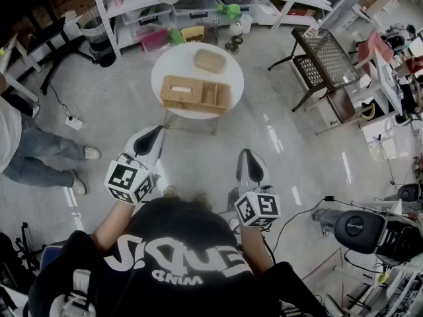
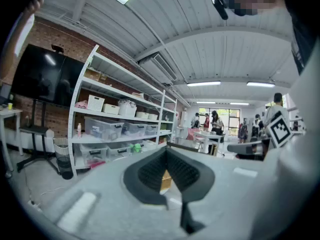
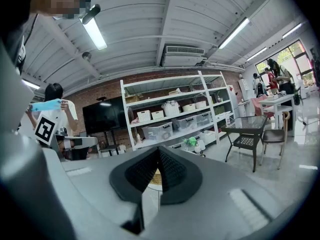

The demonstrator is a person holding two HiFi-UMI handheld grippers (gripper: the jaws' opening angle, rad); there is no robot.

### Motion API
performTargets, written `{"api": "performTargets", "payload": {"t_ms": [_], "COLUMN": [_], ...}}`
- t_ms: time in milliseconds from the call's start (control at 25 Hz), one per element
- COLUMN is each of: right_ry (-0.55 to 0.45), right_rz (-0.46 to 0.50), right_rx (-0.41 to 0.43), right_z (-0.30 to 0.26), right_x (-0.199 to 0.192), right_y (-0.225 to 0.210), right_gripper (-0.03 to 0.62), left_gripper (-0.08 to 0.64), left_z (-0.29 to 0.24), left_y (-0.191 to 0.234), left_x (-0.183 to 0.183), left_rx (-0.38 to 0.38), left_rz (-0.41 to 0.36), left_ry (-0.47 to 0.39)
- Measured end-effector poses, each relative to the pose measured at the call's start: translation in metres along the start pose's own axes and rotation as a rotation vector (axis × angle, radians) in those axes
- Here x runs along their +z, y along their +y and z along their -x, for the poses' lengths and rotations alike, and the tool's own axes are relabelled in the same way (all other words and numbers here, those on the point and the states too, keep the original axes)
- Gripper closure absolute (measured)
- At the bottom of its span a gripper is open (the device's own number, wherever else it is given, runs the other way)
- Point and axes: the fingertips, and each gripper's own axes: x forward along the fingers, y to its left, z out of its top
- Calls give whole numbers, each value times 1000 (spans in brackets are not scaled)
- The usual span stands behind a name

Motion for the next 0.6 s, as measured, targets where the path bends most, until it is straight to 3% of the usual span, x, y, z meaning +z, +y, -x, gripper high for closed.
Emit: {"api": "performTargets", "payload": {"t_ms": [600], "right_ry": [-90], "right_rz": [-70], "right_rx": [-2], "right_z": [-17], "right_x": [3], "right_y": [35], "right_gripper": [592], "left_gripper": [558], "left_z": [21], "left_y": [37], "left_x": [-1], "left_rx": [-16], "left_rz": [-5], "left_ry": [-8]}}
